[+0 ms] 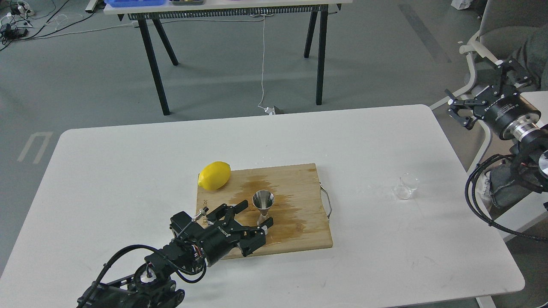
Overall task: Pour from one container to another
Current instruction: 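Carry the jigger onto the cutting board and set it down, then open the left gripper and withdraw it from the jigger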
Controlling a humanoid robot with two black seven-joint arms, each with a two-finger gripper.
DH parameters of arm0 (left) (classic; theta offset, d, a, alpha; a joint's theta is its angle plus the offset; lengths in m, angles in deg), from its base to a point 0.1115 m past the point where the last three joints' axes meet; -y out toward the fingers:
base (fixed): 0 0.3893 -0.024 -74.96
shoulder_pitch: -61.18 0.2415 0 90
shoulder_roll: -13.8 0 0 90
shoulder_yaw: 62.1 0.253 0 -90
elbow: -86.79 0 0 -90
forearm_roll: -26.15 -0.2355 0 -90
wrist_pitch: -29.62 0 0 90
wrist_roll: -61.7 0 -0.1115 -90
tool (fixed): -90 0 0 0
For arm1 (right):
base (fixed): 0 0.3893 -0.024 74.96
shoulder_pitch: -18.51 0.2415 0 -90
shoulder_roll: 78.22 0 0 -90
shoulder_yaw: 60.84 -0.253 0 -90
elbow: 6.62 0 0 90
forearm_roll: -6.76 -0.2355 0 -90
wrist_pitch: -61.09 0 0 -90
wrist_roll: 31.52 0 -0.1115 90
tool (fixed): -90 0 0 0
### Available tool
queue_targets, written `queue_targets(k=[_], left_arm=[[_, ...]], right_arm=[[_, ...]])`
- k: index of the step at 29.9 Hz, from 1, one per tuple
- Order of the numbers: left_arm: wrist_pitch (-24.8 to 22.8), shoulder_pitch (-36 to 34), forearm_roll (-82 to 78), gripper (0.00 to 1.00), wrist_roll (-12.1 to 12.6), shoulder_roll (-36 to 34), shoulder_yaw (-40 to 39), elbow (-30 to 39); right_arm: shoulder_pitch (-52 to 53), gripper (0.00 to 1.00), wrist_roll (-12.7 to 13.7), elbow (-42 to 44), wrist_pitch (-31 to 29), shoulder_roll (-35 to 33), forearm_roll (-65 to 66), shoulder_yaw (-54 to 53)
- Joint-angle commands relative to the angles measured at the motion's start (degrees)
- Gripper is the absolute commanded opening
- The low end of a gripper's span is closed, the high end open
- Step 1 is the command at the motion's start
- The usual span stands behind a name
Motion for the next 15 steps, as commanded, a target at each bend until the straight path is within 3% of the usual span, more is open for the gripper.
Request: queue_targets(k=[1, 10, 15], left_arm=[[0.00, 0.13, -0.01, 0.97, 0.00, -0.94, -0.05, -0.01], [0.00, 2.06, 0.08, 0.97, 0.00, -3.57, -0.05, 2.09], [0.00, 1.98, 0.95, 0.97, 0.00, -11.21, -0.31, 5.88]], right_arm=[[-0.08, 0.99, 0.00, 0.00, 0.00, 0.01, 0.00, 0.08], [-0.35, 0.99, 0.00, 0.00, 0.00, 0.01, 0.00, -0.01], [-0.43, 0.99, 0.00, 0.00, 0.00, 0.01, 0.00, -0.10]])
